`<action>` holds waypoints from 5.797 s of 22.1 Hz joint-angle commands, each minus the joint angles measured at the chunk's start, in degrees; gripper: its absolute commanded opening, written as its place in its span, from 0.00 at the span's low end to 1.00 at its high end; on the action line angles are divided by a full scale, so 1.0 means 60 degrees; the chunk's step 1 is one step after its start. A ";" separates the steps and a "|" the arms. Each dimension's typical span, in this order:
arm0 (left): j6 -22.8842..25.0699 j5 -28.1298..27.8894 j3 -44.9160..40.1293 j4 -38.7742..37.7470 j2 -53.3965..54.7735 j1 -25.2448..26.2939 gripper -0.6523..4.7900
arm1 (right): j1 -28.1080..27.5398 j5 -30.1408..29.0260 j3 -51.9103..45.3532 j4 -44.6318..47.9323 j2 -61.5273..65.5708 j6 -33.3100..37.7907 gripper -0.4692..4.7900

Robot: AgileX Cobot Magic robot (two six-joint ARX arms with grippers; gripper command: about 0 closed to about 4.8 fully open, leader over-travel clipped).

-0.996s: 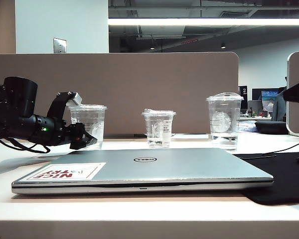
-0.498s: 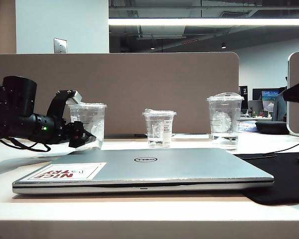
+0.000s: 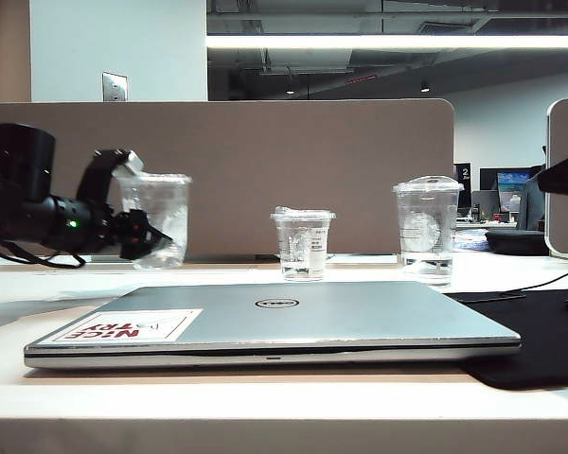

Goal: Pick up the coffee cup on the left and place it on the left side of the laptop.

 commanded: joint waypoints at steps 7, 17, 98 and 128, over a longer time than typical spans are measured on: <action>-0.0750 -0.0007 -0.2459 0.2029 -0.1614 0.0805 0.57 | 0.0022 0.0015 -0.0040 0.0168 0.0007 0.0029 0.08; -0.0772 -0.0820 -0.5111 0.3038 -0.3442 0.0849 0.57 | 0.0022 0.0015 -0.0040 0.0168 0.0007 0.0029 0.08; -0.4284 -0.0528 -1.0338 0.3628 -0.9748 -0.0062 0.11 | 0.0463 0.0015 -0.0040 0.0164 -0.0783 0.0029 0.08; -0.3344 -0.2998 -0.9548 -0.8324 -2.0225 -0.0022 0.11 | 0.0470 0.0011 -0.0040 0.0098 -0.0958 0.0029 0.08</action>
